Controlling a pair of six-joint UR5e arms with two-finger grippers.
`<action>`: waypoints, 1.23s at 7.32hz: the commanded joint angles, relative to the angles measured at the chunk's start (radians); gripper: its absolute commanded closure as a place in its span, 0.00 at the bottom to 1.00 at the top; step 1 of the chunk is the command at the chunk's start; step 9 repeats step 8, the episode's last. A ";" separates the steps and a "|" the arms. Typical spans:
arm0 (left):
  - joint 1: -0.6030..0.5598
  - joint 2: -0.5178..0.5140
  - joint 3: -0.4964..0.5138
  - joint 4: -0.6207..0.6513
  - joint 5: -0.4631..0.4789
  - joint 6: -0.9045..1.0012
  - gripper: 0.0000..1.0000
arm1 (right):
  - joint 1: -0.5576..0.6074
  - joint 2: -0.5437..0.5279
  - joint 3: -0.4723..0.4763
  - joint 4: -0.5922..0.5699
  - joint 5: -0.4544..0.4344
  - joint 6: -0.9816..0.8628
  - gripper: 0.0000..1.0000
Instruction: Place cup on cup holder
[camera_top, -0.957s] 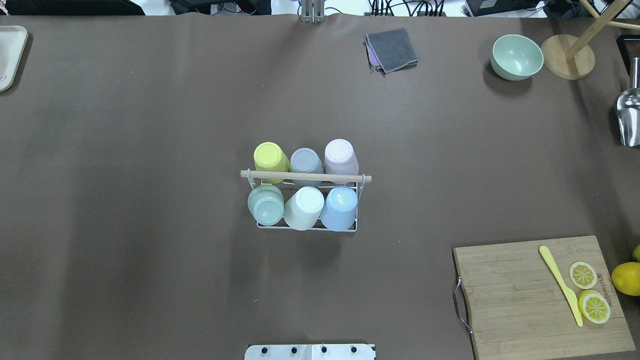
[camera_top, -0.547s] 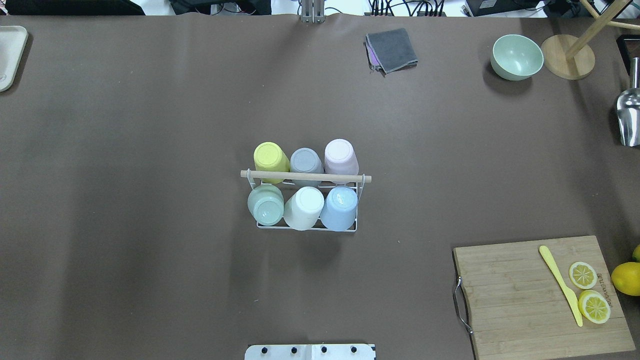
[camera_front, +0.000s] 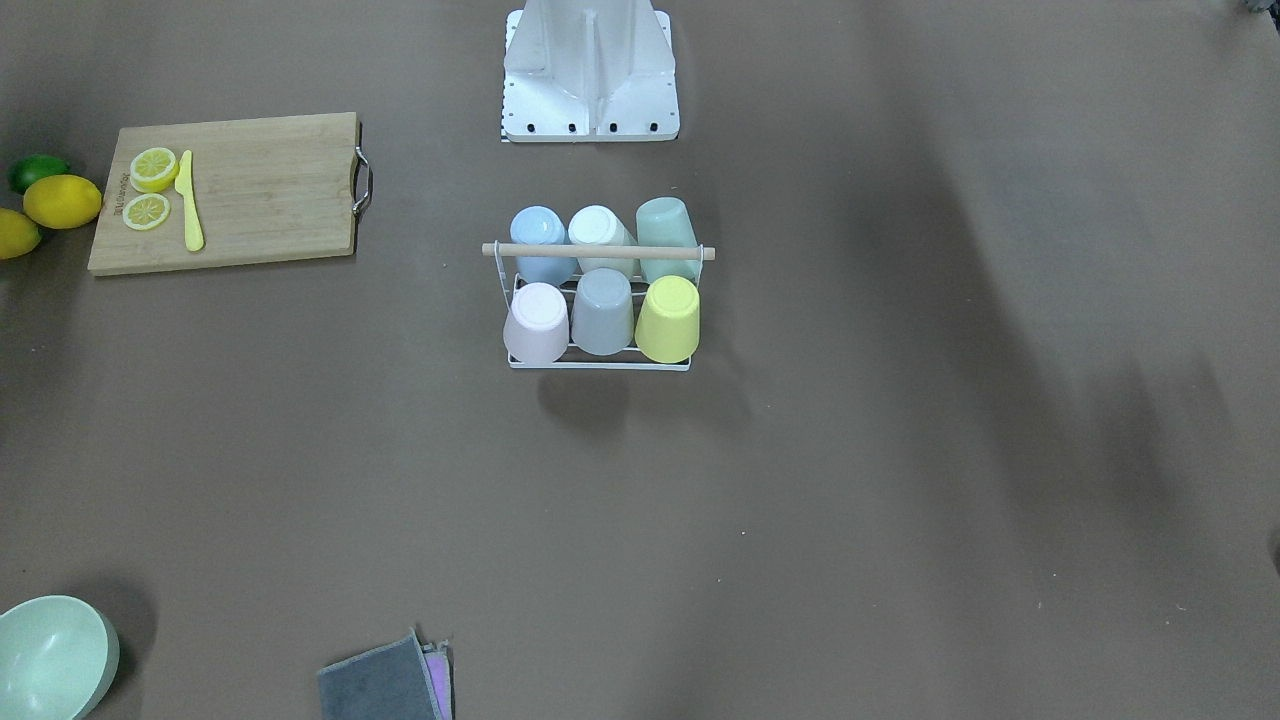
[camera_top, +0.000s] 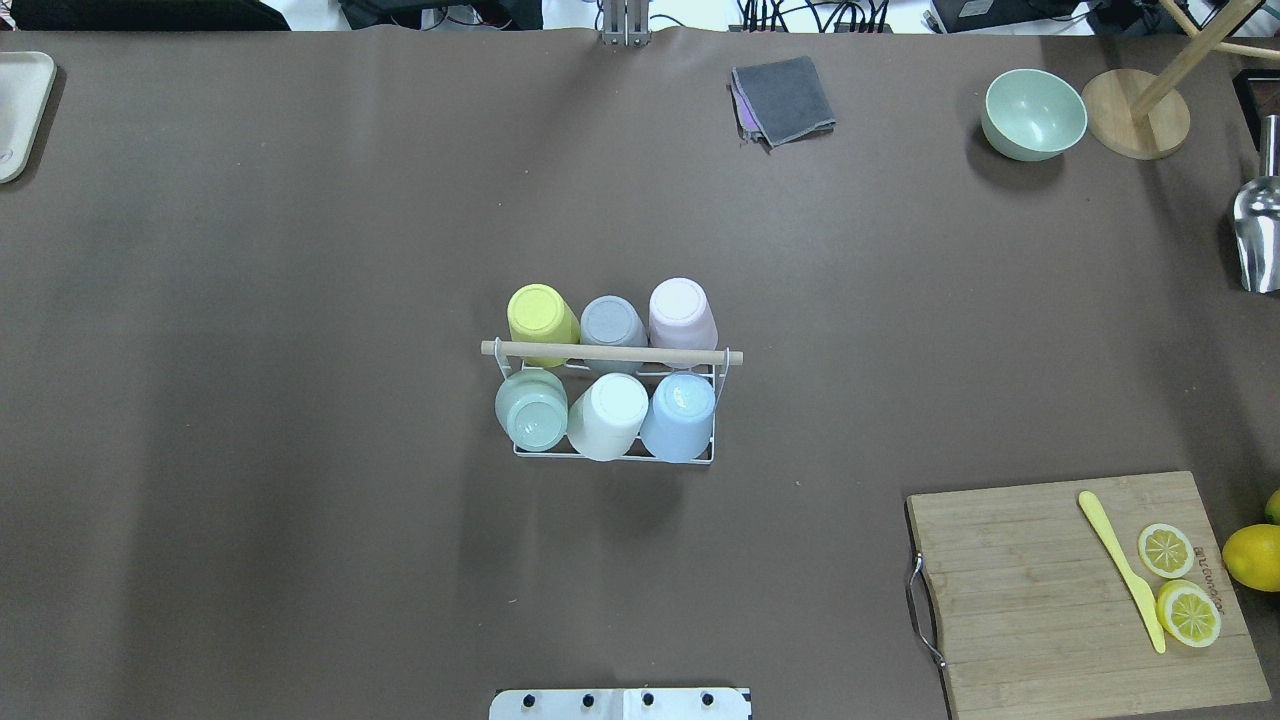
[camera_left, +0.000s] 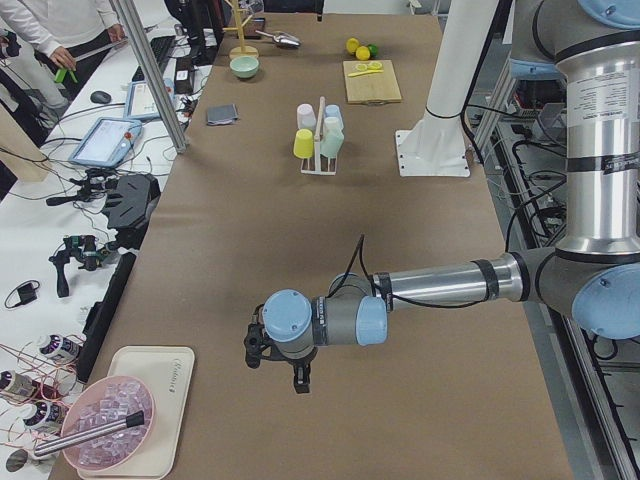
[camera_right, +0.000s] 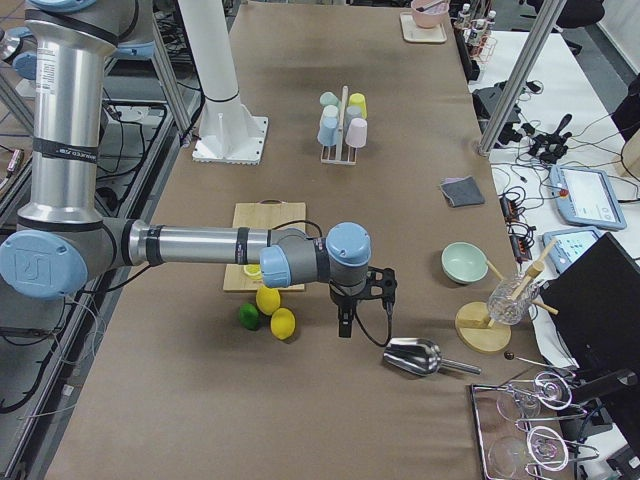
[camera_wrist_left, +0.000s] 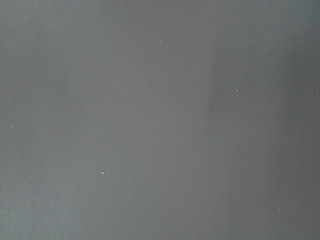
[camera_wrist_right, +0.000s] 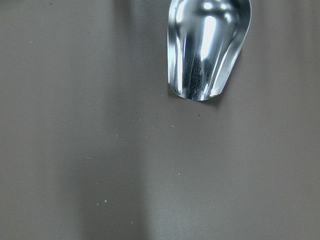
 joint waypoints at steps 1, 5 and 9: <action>0.000 0.001 0.000 0.001 -0.001 0.000 0.02 | 0.002 0.000 0.005 0.000 0.007 0.000 0.01; 0.000 0.002 -0.013 0.001 0.002 0.000 0.02 | 0.002 -0.007 0.005 0.000 0.005 0.000 0.01; 0.000 0.002 -0.016 0.001 -0.001 -0.002 0.02 | 0.002 -0.004 0.004 -0.002 0.004 0.000 0.01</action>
